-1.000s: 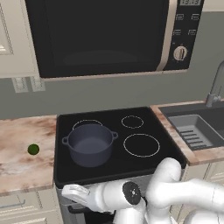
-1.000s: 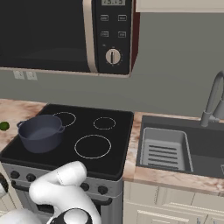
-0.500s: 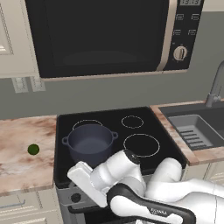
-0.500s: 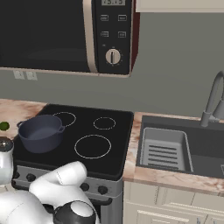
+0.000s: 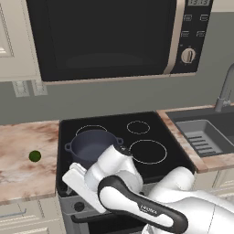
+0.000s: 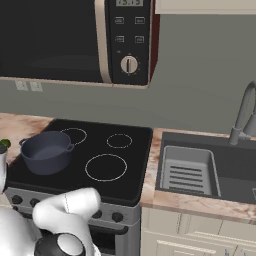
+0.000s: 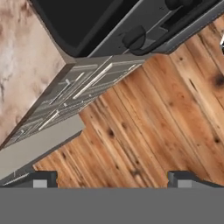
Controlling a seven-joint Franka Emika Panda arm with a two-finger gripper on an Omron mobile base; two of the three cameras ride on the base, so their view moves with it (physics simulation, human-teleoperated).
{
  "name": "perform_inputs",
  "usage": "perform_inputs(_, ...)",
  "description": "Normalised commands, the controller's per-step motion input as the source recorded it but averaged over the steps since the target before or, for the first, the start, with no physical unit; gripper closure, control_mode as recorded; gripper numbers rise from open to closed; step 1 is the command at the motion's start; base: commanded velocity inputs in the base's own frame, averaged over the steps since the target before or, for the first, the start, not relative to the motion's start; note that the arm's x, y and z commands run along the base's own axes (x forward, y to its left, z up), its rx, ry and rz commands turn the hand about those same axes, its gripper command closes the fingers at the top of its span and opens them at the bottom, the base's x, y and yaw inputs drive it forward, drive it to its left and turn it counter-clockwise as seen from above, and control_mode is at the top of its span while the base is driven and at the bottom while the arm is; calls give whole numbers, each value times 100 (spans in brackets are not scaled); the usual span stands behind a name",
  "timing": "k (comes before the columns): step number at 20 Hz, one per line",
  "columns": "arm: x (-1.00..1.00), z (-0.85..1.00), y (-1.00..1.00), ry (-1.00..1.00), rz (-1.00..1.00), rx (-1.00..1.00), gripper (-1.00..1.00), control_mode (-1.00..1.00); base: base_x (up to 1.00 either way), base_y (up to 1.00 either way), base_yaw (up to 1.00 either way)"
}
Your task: Turn on the burner for the pot on the stove. Wait thirty seconds for the pot to heat up. Then add the lime to the pot.
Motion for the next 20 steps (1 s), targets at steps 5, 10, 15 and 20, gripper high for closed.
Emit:
perform_inputs(5, 5, 12, 30, 22, 0, -27, -100, -100, 0, 0, 0)
perform_inputs(10, 24, 47, 13, 29, 0, -18, -100, -100, 0, 0, 0)
perform_inputs(15, 20, 30, 22, 10, 0, -35, -100, -100, 0, 0, 0)
perform_inputs(20, 8, 10, 53, -3, 0, -49, -100, -100, 0, 0, 0)
